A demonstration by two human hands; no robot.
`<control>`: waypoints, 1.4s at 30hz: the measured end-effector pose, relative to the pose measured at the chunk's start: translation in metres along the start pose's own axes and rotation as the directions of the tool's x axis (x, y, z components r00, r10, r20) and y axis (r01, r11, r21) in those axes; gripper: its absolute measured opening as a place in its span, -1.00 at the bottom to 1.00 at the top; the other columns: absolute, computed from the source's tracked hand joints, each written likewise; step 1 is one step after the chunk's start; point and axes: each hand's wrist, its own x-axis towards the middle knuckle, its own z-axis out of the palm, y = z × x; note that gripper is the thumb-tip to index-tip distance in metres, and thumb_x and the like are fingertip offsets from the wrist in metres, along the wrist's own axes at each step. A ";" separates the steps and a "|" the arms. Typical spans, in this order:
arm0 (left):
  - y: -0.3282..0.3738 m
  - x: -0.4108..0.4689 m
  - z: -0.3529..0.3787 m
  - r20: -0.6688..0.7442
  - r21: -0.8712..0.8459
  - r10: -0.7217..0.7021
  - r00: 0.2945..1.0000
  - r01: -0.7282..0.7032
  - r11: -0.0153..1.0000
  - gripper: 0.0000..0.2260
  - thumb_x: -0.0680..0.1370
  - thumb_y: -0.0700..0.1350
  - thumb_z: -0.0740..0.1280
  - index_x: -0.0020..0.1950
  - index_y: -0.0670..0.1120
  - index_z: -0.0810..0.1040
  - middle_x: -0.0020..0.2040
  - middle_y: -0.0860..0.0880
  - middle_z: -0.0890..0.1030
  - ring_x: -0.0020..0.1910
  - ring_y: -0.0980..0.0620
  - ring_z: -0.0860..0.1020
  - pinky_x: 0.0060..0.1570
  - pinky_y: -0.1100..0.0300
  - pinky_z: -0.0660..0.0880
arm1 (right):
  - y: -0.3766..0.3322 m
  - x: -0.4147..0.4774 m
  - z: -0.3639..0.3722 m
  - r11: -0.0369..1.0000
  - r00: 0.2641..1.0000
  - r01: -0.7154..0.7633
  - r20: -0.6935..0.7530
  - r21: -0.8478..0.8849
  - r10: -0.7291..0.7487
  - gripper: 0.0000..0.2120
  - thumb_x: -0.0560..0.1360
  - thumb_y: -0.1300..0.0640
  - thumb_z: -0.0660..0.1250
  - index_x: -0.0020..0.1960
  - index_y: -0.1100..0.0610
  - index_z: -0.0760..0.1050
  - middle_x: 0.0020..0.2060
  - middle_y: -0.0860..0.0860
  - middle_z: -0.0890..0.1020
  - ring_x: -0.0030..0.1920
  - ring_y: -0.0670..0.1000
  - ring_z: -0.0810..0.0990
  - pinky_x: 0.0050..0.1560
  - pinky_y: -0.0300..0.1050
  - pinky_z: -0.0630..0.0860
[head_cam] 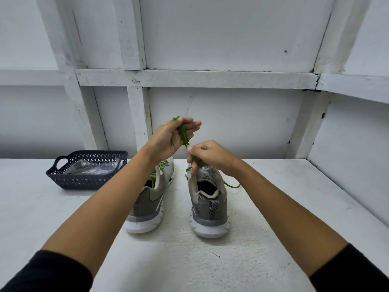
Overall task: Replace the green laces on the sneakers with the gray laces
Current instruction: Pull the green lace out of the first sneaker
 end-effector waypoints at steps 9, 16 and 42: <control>-0.004 -0.006 -0.003 0.032 0.243 -0.109 0.994 0.098 0.965 -0.73 0.67 -0.16 0.00 0.12 -0.23 0.46 -0.04 -0.11 0.64 -0.02 0.04 0.62 0.09 0.19 0.50 | -0.037 -0.005 -0.042 0.942 0.996 -0.053 0.047 -0.332 0.072 -0.77 0.56 0.12 0.27 -0.24 0.19 0.50 -0.48 0.02 0.44 -0.54 -0.05 0.38 -0.50 -0.25 0.33; -0.004 -0.023 0.018 0.328 0.202 -0.295 0.897 0.239 0.950 -0.66 0.64 -0.04 -0.02 0.12 -0.19 0.47 -0.25 -0.05 0.59 -0.23 0.04 0.58 -0.09 0.21 0.53 | -0.038 0.009 -0.062 0.992 0.989 0.092 -0.124 0.084 -0.082 -0.78 0.55 0.07 0.29 -0.24 0.12 0.46 -0.54 -0.11 0.30 -0.51 -0.10 0.29 -0.45 -0.26 0.36; -0.006 -0.019 -0.008 0.153 0.287 -0.280 0.948 0.228 0.930 -0.64 0.67 -0.06 -0.04 0.14 -0.22 0.48 -0.04 -0.15 0.64 0.00 -0.04 0.60 0.25 0.04 0.42 | -0.055 -0.003 -0.043 0.880 0.999 0.049 0.040 -0.473 -0.034 -0.80 0.50 0.18 0.32 -0.26 0.24 0.52 -0.48 0.03 0.40 -0.51 -0.05 0.37 -0.45 -0.22 0.36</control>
